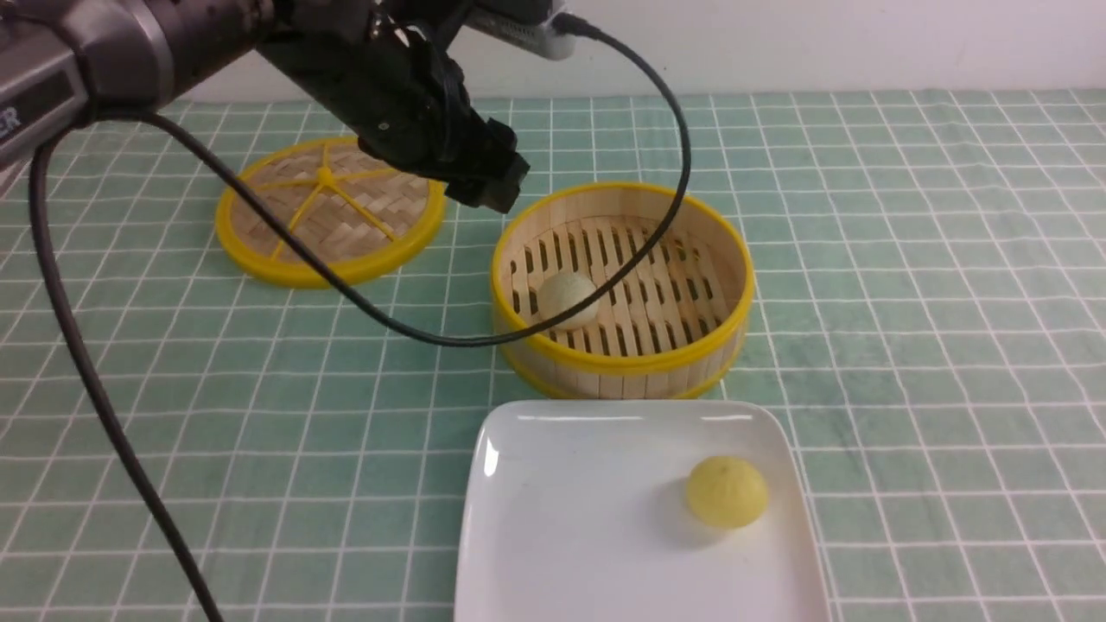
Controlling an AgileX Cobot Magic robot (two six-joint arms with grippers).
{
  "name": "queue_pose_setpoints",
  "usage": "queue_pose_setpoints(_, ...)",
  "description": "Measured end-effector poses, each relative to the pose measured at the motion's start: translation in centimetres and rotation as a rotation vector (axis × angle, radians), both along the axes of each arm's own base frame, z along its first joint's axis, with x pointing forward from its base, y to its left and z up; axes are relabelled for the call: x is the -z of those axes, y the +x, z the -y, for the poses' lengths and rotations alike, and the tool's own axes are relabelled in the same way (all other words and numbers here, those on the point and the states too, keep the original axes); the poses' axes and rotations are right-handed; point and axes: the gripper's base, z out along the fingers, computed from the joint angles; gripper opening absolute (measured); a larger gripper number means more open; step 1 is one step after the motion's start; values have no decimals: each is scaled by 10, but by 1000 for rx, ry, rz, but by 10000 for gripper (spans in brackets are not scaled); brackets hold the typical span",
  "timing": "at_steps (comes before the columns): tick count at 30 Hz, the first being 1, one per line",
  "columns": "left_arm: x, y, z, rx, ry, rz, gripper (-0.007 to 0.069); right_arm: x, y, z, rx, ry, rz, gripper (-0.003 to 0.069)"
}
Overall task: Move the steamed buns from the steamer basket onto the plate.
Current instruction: Use the left arm to grab the steamed stuffed bun that is closest to it
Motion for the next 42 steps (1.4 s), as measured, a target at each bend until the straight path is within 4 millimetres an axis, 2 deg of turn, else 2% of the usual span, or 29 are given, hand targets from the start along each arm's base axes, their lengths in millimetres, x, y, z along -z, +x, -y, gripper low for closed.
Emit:
queue_pose_setpoints(4, 23, 6, 12, 25, -68, -102, 512, 0, 0, 0, 1, -2, -3, 534)
queue_pose_setpoints(8, 53, 15, 18, 37, -63, -176, 512, 2, 0, 1, 4, -12, -23, 534)
queue_pose_setpoints(11, 63, 18, 20, 36, -60, -183, 512, 4, -1, 1, 7, -20, -41, 532)
queue_pose_setpoints(17, 69, 24, 24, 64, -78, -142, 512, 5, -1, 1, 8, -23, -49, 530)
queue_pose_setpoints(27, 91, 31, 45, 106, -61, -110, 512, 6, -1, 1, 7, -26, -67, 530)
queue_pose_setpoints(33, 99, 42, 48, 106, -52, -95, 511, 8, -2, 0, -6, -13, -90, 530)
queue_pose_setpoints(42, 98, 43, 46, 103, -24, -90, 494, 9, -3, -1, -12, -10, -108, 530)
